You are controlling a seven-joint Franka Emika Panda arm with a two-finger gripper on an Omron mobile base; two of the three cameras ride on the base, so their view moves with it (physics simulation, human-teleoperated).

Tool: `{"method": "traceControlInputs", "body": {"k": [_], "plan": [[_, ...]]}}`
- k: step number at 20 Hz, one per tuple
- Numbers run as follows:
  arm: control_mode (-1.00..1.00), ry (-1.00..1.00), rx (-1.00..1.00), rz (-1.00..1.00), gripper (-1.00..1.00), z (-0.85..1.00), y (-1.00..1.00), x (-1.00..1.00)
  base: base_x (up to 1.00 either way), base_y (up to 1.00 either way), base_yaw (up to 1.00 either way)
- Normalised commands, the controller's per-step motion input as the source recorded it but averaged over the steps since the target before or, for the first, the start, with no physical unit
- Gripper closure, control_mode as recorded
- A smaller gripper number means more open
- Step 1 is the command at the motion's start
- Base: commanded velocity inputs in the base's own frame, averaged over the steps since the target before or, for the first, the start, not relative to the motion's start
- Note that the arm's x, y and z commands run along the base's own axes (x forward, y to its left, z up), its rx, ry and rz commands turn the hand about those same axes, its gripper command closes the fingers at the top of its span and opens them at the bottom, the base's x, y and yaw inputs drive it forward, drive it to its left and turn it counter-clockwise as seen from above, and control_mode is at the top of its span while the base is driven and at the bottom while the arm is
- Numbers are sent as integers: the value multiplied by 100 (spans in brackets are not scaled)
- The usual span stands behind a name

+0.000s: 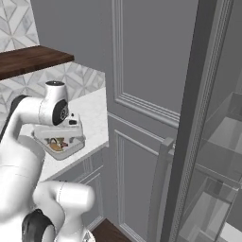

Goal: Place one sweet potato and one fish in each tupperware on the nearby counter, to pack two identical lunches.

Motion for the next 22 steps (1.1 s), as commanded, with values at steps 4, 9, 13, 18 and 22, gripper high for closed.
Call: {"method": "traceControlInputs", "body": {"k": [4, 9, 13, 18, 22], "plan": [[-100, -6, 0, -15, -100, 65, -37, -99, 0, 0, 0], [-100, -1, 5, 2, -100, 11, -3, -68, 0, 0, 0], [-100, 0, 6, -1, -100, 73, 5, -27, 0, 0, 0], [-100, 0, 0, -6, -100, 74, 6, -29, 0, 0, 0], [-100, 0, 0, -14, -100, 23, -24, -18, 0, 0, 0]]}}
